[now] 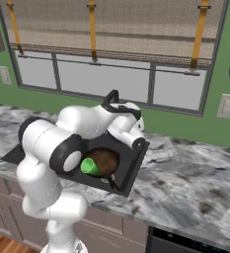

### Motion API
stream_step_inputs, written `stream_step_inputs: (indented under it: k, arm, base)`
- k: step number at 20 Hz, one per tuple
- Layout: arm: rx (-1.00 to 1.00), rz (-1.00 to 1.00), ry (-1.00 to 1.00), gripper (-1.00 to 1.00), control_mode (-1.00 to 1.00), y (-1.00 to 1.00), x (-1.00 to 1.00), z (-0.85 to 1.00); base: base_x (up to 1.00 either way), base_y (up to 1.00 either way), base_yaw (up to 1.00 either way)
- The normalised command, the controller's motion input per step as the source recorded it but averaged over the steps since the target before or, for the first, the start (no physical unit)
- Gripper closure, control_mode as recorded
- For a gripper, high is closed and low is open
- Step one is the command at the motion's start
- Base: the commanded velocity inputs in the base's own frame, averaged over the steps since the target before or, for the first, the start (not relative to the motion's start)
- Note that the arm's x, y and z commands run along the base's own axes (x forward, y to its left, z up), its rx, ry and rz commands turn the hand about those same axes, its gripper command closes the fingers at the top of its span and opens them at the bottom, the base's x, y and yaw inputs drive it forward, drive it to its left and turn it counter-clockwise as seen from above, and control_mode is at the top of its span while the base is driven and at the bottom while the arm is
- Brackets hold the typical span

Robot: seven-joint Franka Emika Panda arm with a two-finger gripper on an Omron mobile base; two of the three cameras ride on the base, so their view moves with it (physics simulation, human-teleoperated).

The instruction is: Pick the cup and pan and place them in the sink. Then turn on the water.

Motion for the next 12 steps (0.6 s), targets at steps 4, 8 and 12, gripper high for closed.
stream_step_inputs:
  k: [4, 8, 12]
  arm:
    - [0.01, 0.0, 0.0, -1.0, -1.0, 0.0, 0.16, -0.1]
    - [0.0, 0.0, 0.0, -1.0, -1.0, 0.0, 0.03, -0.26]
    - [0.0, 0.0, 0.0, -1.0, -1.0, 0.0, 0.12, -0.19]
  base:
    - [0.0, 0.0, 0.0]
    - [0.0, 0.0, 0.0]
    - [0.0, 0.0, 0.0]
